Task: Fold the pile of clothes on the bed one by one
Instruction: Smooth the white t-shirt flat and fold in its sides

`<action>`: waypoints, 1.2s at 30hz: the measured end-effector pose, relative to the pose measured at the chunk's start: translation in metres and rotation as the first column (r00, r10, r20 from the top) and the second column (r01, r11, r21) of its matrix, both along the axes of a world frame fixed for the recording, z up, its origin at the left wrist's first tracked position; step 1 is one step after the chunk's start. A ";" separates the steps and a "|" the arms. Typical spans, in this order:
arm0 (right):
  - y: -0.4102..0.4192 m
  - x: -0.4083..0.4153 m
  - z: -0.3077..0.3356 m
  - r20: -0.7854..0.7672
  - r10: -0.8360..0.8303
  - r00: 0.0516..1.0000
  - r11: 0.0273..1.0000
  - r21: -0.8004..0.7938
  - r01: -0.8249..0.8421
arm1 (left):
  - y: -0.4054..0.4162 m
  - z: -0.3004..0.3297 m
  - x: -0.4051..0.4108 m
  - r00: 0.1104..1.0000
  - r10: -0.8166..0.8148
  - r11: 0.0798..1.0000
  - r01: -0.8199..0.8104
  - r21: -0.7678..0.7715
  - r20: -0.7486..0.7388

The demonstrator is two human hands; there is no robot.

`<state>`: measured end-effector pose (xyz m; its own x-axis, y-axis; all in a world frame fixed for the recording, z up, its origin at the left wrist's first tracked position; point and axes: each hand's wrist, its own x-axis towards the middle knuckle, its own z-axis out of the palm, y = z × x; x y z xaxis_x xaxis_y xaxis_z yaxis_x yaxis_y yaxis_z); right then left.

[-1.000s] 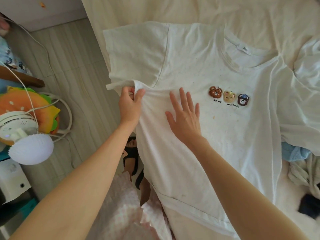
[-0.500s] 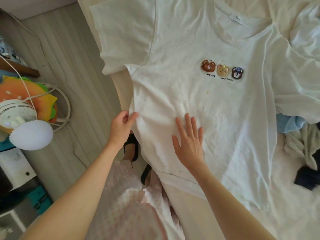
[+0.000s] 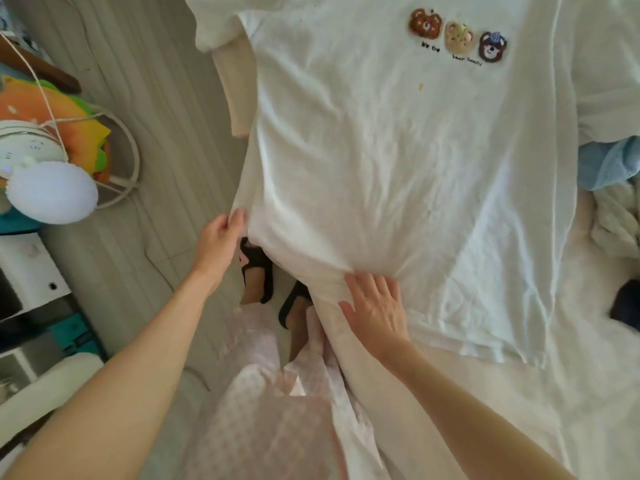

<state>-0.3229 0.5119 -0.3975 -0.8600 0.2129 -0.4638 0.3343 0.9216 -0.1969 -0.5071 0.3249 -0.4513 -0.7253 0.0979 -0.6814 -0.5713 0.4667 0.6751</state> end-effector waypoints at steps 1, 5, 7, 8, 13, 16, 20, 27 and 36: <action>-0.002 0.000 -0.001 0.016 -0.022 1.000 1.000 -0.001 0.022 | -0.005 0.002 0.000 1.000 -0.010 1.000 0.010 -0.008 -0.021; -0.016 -0.011 -0.007 0.099 -0.038 0.994 0.999 0.012 0.037 | -0.015 0.007 0.002 0.983 -0.174 0.984 0.171 0.038 0.063; -0.024 -0.010 -0.006 0.093 -0.011 0.996 1.000 0.025 0.008 | -0.018 0.004 0.004 0.963 -0.231 0.973 0.225 0.057 0.141; -0.028 -0.007 -0.004 0.085 -0.012 0.996 1.000 0.030 0.009 | -0.020 0.002 0.006 0.947 -0.267 0.964 0.262 0.055 0.178; -0.046 0.022 -0.006 0.182 -0.031 0.983 0.999 0.023 0.027 | -0.056 -0.004 0.026 0.886 -0.335 0.925 0.374 -0.065 0.321; -0.045 0.028 -0.003 0.197 -0.041 0.980 0.993 0.117 0.019 | -0.069 -0.002 0.027 0.907 -0.333 0.916 0.376 -0.139 0.258; -0.028 0.035 0.006 0.110 -0.101 0.989 0.975 0.208 0.076 | -0.070 -0.001 0.021 0.861 -0.434 0.845 0.491 -0.210 0.264; 0.009 0.092 0.033 0.385 -0.324 0.864 0.931 0.293 0.219 | -0.036 0.022 0.029 0.801 -0.515 0.667 0.597 -0.446 0.304; 0.083 0.127 0.055 -0.061 -0.530 0.846 0.806 0.272 0.525 | 0.084 0.083 0.119 0.433 -0.888 0.459 0.855 -0.242 -0.156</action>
<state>-0.1959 0.5947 -0.3422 -0.5715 0.7490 -0.3353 0.7853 0.6178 0.0416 -0.3881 0.4087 -0.3678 -0.4256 0.7083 -0.5632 0.3449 0.7024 0.6226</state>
